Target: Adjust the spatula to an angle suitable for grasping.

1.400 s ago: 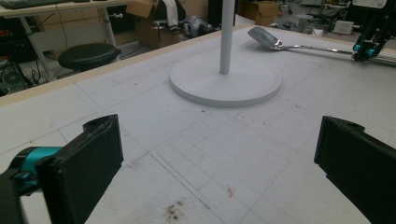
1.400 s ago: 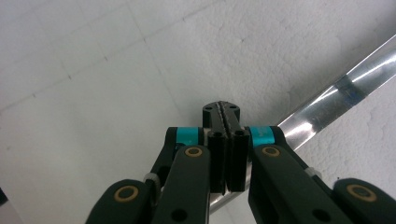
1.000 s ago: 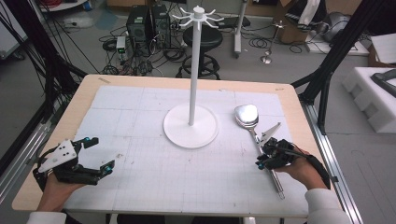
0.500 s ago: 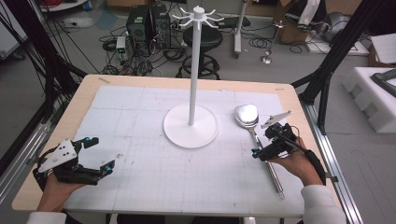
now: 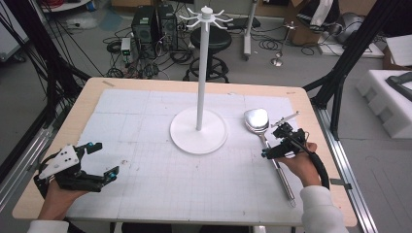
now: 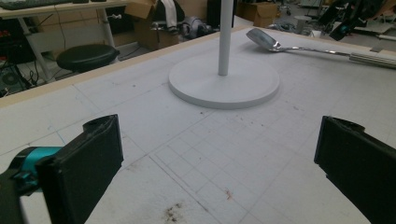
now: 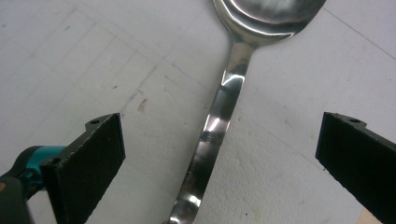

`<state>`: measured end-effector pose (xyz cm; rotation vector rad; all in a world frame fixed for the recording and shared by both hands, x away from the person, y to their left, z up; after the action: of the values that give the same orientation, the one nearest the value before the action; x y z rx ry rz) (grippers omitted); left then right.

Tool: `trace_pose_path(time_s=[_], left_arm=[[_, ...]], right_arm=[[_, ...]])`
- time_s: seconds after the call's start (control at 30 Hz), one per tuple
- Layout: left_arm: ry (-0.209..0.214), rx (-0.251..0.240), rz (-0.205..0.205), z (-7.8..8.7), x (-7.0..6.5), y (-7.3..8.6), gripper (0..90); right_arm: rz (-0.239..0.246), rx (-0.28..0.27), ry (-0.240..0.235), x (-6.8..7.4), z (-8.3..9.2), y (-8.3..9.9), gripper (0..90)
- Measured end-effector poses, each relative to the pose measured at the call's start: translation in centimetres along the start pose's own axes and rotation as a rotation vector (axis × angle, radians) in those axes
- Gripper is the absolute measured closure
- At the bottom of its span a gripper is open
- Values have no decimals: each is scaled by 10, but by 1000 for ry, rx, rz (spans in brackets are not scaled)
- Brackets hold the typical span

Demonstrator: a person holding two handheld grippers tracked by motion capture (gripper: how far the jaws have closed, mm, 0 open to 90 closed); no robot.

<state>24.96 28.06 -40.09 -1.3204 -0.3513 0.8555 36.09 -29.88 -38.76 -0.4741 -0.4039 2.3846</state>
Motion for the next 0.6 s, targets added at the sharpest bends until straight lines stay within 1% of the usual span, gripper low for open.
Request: trace_pose_path(time_s=[0.1, 0.13, 0.17, 0.2, 0.23, 0.47, 0.53, 0.57, 0.6], left_arm=[[1, 0, -1, 0, 0, 0, 17], [1, 0, 1, 0, 0, 0, 17], [1, 0, 1, 0, 0, 0, 17], [-1, 0, 2, 0, 1, 0, 17], [-1, 0, 3, 0, 1, 0, 17], [0, 2, 1, -1, 0, 0, 17], [0, 3, 1, -1, 0, 1, 17], [0, 4, 0, -1, 0, 1, 17], [-1, 4, 2, -1, 0, 1, 17]], right_arm=[[-14, 15, -4, -1, -4, 0, 4], [-32, 18, -5, -1, -6, 0, 4], [-32, 18, -5, -1, -6, 0, 4], [-47, 21, -20, -1, -9, 1, 4], [-52, 26, -27, -1, -10, 1, 4], [-55, 56, -30, -1, -20, 3, 5], [-59, 74, -33, -1, -24, 2, 15], [-64, 80, -35, -1, -25, 2, 49], [-64, 80, -35, -1, -25, 2, 49]])
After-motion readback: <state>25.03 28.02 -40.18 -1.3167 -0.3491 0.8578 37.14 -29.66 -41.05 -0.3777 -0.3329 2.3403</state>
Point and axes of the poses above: each handheld gripper's, and its own axes: z roughly backward along the jaws, y roughly out of its underside, x roughly to its left, the point moved 1 cm from there along -z, roughly forward along the jaws, and after that the axes turned 15 degrees about z, right-handed, at the moved point
